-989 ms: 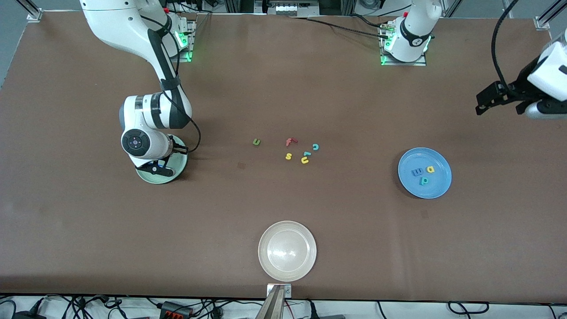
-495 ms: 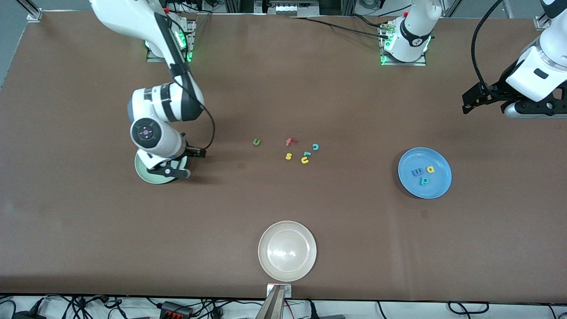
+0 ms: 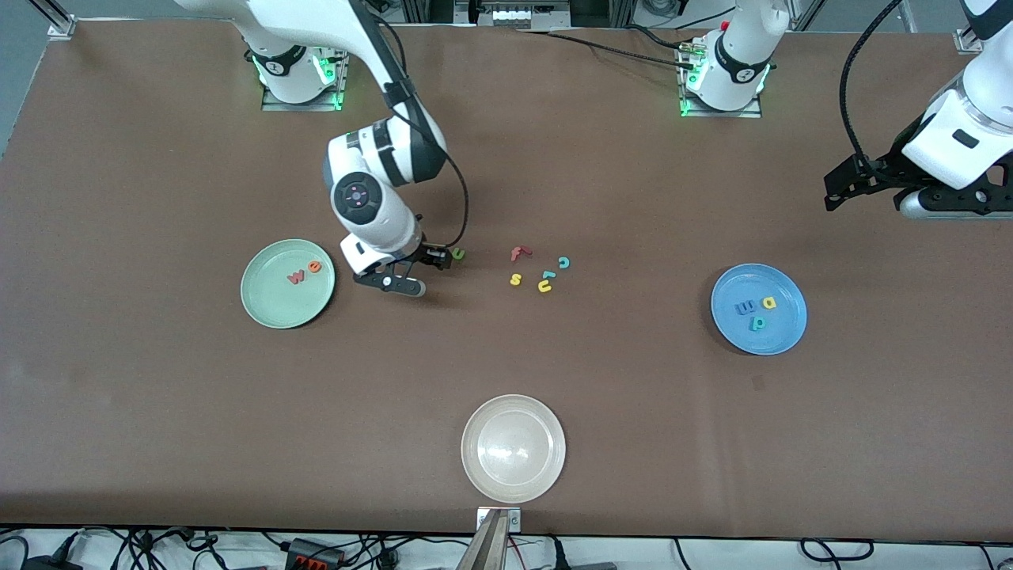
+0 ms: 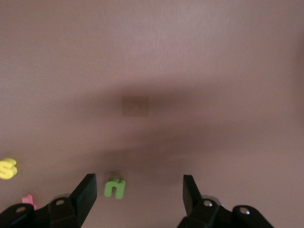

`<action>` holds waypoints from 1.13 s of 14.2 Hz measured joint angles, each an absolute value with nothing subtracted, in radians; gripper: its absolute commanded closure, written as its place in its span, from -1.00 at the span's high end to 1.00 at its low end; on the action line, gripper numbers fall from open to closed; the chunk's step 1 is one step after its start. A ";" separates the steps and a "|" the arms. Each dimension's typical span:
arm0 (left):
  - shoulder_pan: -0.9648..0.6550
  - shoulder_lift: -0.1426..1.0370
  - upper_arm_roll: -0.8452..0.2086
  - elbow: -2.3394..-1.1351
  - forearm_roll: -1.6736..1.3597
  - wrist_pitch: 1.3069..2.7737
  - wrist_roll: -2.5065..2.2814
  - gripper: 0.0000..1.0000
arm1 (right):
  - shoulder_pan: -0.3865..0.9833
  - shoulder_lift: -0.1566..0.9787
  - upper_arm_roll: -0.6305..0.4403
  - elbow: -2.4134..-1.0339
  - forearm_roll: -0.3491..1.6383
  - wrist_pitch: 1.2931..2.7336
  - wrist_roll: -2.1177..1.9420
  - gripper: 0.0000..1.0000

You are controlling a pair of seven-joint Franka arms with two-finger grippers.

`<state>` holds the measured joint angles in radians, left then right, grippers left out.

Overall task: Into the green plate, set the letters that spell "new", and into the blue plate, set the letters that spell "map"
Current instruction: 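Reach the green n with the right gripper and grasp it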

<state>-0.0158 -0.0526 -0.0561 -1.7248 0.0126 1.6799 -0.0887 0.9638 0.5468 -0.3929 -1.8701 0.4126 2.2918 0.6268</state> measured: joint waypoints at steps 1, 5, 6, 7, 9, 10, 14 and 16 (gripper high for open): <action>-0.016 -0.053 -0.056 -1.724 0.013 1.679 -0.089 1.00 | 0.977 0.565 -0.393 -1.861 0.414 2.298 0.700 0.41; -0.016 -0.053 -0.057 -1.723 0.013 1.679 -0.092 1.00 | 1.019 0.646 -0.392 -1.788 0.416 2.301 0.940 0.36; -0.016 -0.053 -0.057 -1.723 0.013 1.678 -0.093 1.00 | 1.034 0.666 -0.391 -1.772 0.416 2.301 0.972 0.36; -0.016 -0.053 -0.057 -1.723 0.013 1.675 -0.093 1.00 | 1.044 0.681 -0.391 -1.762 0.416 2.301 0.990 0.33; -0.016 -0.053 -0.057 -1.723 0.013 1.673 -0.093 1.00 | 1.053 0.696 -0.392 -1.758 0.417 2.299 0.999 0.33; -0.016 -0.053 -0.057 -1.723 0.013 1.672 -0.093 1.00 | 1.054 0.700 -0.392 -1.758 0.417 2.297 1.000 0.33; -0.016 -0.053 -0.058 -1.723 0.013 1.672 -0.093 1.00 | 1.060 0.703 -0.392 -1.770 0.418 2.290 1.000 0.32; -0.016 -0.053 -0.058 -1.723 0.013 1.671 -0.093 1.00 | 1.064 0.703 -0.392 -1.772 0.418 2.290 1.000 0.22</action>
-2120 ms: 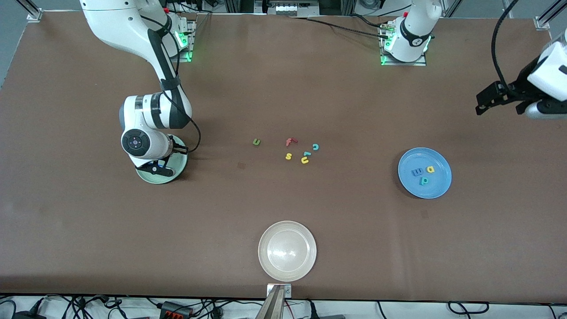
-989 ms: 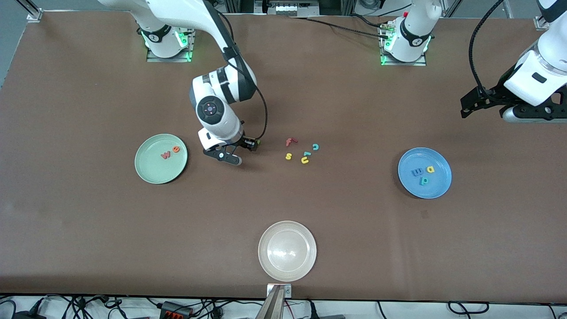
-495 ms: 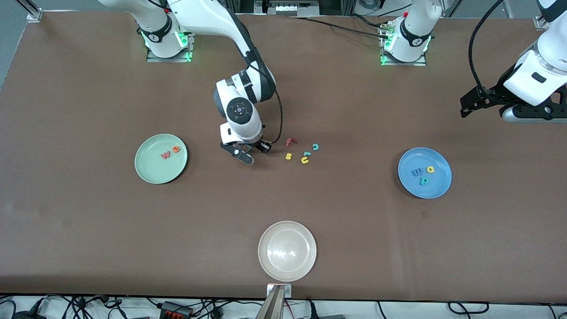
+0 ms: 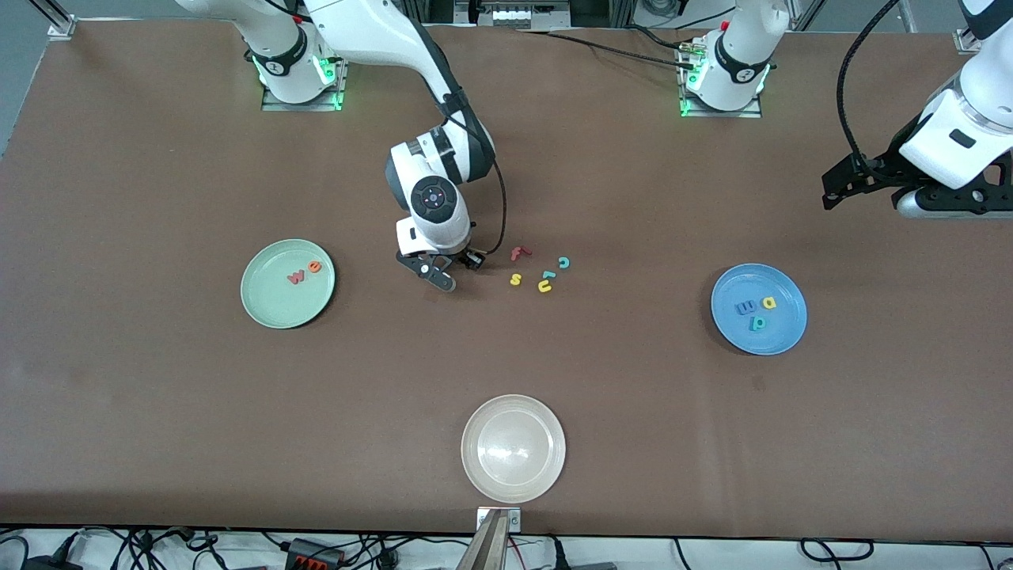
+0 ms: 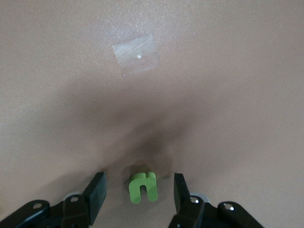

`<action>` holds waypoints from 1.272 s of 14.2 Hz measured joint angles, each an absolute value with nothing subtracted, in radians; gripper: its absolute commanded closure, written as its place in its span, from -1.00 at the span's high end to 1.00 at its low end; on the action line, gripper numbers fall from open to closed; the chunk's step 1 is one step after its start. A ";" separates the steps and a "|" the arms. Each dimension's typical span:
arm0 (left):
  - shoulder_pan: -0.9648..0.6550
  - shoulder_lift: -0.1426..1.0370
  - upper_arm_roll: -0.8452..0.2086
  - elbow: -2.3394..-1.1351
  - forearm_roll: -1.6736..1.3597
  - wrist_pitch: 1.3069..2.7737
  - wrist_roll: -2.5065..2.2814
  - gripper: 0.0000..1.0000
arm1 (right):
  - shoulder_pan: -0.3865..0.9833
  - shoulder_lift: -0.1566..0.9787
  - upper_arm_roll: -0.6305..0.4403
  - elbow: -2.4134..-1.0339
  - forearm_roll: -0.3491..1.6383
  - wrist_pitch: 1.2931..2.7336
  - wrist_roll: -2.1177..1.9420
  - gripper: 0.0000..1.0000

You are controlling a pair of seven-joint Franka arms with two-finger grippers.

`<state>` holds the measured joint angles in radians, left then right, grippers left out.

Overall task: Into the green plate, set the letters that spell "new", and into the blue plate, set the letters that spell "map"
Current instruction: 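Carry the green n to the green plate and open the right gripper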

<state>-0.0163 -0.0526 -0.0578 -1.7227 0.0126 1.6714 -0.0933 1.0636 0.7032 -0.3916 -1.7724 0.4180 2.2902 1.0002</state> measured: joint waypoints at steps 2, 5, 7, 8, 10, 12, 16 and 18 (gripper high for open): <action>-0.016 -0.053 -0.058 -1.723 0.013 1.671 -0.093 1.00 | 1.067 0.703 -0.391 -1.773 0.418 2.289 1.000 -0.03; -0.016 -0.053 -0.058 -1.723 0.013 1.667 -0.093 1.00 | 1.078 0.703 -0.391 -1.774 0.419 2.289 1.001 -0.13; -0.016 -0.053 -0.058 -1.722 0.013 1.665 -0.093 1.00 | 1.080 0.703 -0.392 -1.774 0.419 2.290 1.001 -0.17; -0.016 -0.053 -0.058 -1.722 0.013 1.665 -0.093 1.00 | 1.080 0.703 -0.392 -1.774 0.419 2.290 1.001 -0.19; -0.016 -0.053 -0.058 -1.722 0.013 1.664 -0.094 1.00 | 1.080 0.703 -0.392 -1.774 0.419 2.291 1.001 -0.31; -0.016 -0.053 -0.058 -1.722 0.013 1.664 -0.094 1.00 | 1.080 0.703 -0.392 -1.774 0.419 2.291 1.000 -0.45; -0.017 -0.053 -0.059 -1.722 0.013 1.664 -0.094 1.00 | 1.080 0.700 -0.400 -1.773 0.419 2.291 0.987 -0.72; -0.017 -0.053 -0.059 -1.721 0.013 1.664 -0.094 1.00 | 1.082 0.695 -0.433 -1.768 0.418 2.293 0.947 -0.72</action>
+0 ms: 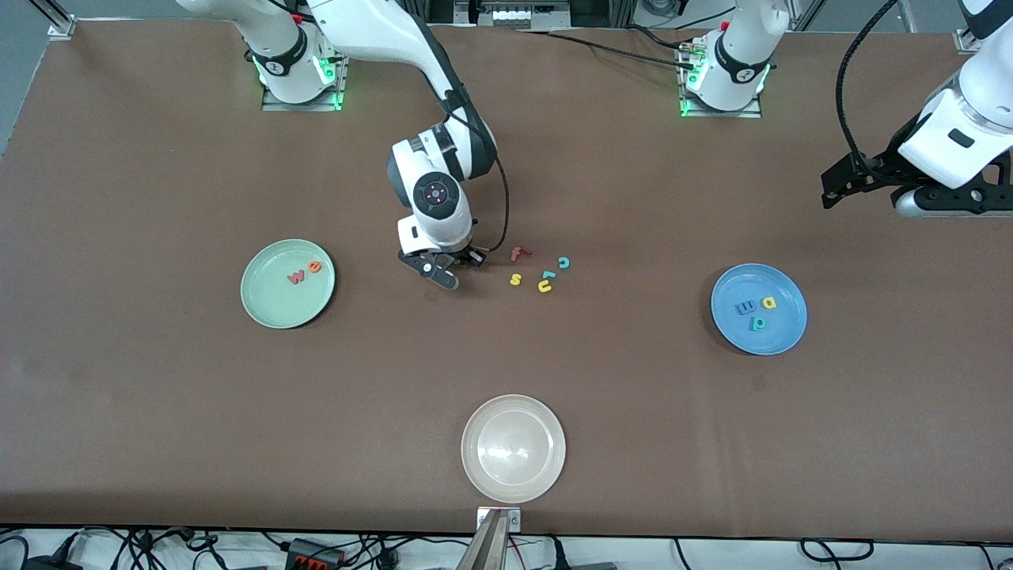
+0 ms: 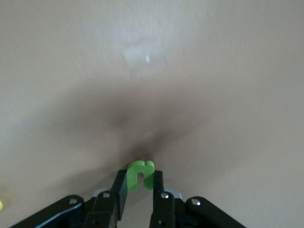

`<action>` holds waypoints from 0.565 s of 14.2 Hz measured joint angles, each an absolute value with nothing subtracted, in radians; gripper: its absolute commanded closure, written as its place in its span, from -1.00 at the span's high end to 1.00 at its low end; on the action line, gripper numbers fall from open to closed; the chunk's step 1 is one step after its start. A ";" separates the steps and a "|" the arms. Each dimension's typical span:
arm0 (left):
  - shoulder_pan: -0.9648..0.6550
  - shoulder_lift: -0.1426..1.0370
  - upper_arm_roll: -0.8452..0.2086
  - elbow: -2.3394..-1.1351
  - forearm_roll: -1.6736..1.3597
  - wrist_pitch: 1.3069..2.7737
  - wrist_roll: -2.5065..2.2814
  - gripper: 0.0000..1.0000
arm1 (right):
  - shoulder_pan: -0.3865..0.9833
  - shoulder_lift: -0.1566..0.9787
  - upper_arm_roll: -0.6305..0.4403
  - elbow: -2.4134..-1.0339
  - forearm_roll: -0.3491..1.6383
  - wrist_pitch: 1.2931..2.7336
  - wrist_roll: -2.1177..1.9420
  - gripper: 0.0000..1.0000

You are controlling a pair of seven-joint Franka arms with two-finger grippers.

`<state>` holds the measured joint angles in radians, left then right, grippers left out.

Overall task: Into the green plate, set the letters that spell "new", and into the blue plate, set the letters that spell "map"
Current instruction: 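Carry the green n to the green plate and open the right gripper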

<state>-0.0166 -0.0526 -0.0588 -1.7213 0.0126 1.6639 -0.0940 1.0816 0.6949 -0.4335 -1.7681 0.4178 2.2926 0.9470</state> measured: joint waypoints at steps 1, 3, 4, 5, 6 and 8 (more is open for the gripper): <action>-0.017 -0.053 -0.059 -1.721 0.013 1.664 -0.094 1.00 | 1.082 0.690 -0.468 -1.764 0.418 2.289 0.909 -0.72; -0.017 -0.053 -0.065 -1.721 0.013 1.664 -0.094 1.00 | 1.078 0.670 -0.561 -1.762 0.417 2.214 0.771 -0.72; -0.017 -0.053 -0.071 -1.721 0.013 1.664 -0.097 1.00 | 1.075 0.660 -0.626 -1.762 0.416 2.144 0.661 -0.72; -0.017 -0.053 -0.077 -1.721 0.013 1.664 -0.106 1.00 | 1.071 0.655 -0.701 -1.763 0.416 2.078 0.526 -0.72; -0.018 -0.053 -0.083 -1.721 0.013 1.664 -0.116 1.00 | 1.062 0.652 -0.774 -1.765 0.417 2.027 0.392 -0.72; -0.018 -0.053 -0.094 -1.720 0.013 1.664 -0.133 1.00 | 1.033 0.646 -0.872 -1.782 0.417 1.962 0.190 -0.72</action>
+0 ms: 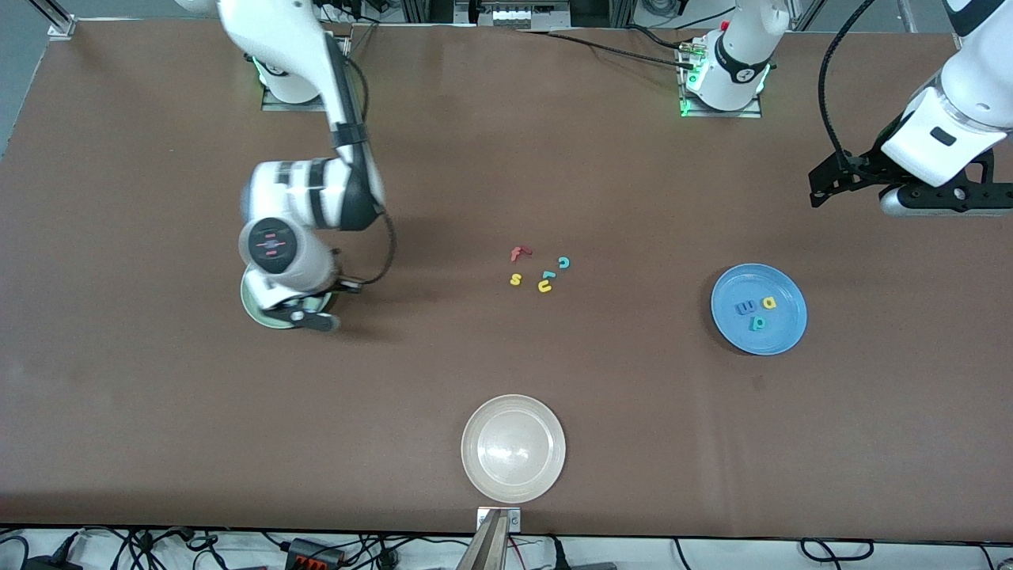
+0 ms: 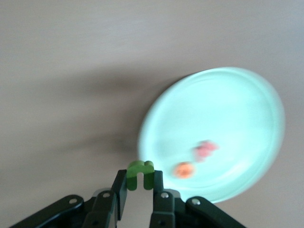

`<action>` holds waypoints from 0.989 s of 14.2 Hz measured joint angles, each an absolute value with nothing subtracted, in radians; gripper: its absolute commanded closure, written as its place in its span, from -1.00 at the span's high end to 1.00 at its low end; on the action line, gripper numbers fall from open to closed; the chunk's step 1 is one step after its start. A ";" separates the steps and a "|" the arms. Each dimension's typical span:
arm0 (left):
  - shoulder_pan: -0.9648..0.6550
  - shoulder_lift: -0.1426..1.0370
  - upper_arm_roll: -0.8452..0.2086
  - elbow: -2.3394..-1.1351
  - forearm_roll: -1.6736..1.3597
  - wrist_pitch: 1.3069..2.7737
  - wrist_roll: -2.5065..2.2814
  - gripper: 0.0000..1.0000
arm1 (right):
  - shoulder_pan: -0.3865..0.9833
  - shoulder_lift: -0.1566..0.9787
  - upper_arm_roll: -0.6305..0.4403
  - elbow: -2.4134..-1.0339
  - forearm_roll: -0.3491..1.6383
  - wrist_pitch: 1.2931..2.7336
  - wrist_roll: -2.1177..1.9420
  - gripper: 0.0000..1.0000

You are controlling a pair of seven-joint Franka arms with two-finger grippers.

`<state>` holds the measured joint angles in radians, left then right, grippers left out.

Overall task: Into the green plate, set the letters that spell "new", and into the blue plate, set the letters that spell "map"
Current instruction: 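Carry the green n to the green plate and open the right gripper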

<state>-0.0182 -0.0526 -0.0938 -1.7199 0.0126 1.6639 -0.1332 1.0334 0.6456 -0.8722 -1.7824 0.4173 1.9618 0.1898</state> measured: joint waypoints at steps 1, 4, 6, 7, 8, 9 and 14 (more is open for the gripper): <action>-0.018 -0.053 -0.097 -1.720 0.013 1.664 -0.136 1.00 | 1.017 0.642 -0.895 -1.796 0.417 1.944 0.126 -0.72; -0.018 -0.053 -0.099 -1.719 0.013 1.664 -0.139 1.00 | 0.982 0.643 -0.908 -1.859 0.417 1.937 0.025 -0.72; -0.018 -0.053 -0.099 -1.719 0.013 1.664 -0.139 1.00 | 0.984 0.647 -0.906 -1.901 0.417 1.940 0.013 -0.71; -0.018 -0.053 -0.099 -1.719 0.013 1.663 -0.140 1.00 | 0.985 0.647 -0.904 -1.919 0.417 1.946 0.011 -0.70; -0.018 -0.053 -0.099 -1.719 0.013 1.663 -0.140 1.00 | 0.985 0.648 -0.903 -1.939 0.417 1.958 0.008 -0.69; -0.018 -0.053 -0.099 -1.719 0.013 1.663 -0.140 1.00 | 0.986 0.649 -0.902 -1.960 0.417 1.981 0.004 -0.68; -0.018 -0.053 -0.099 -1.719 0.013 1.663 -0.141 1.00 | 0.987 0.667 -0.894 -2.002 0.417 2.044 -0.001 -0.48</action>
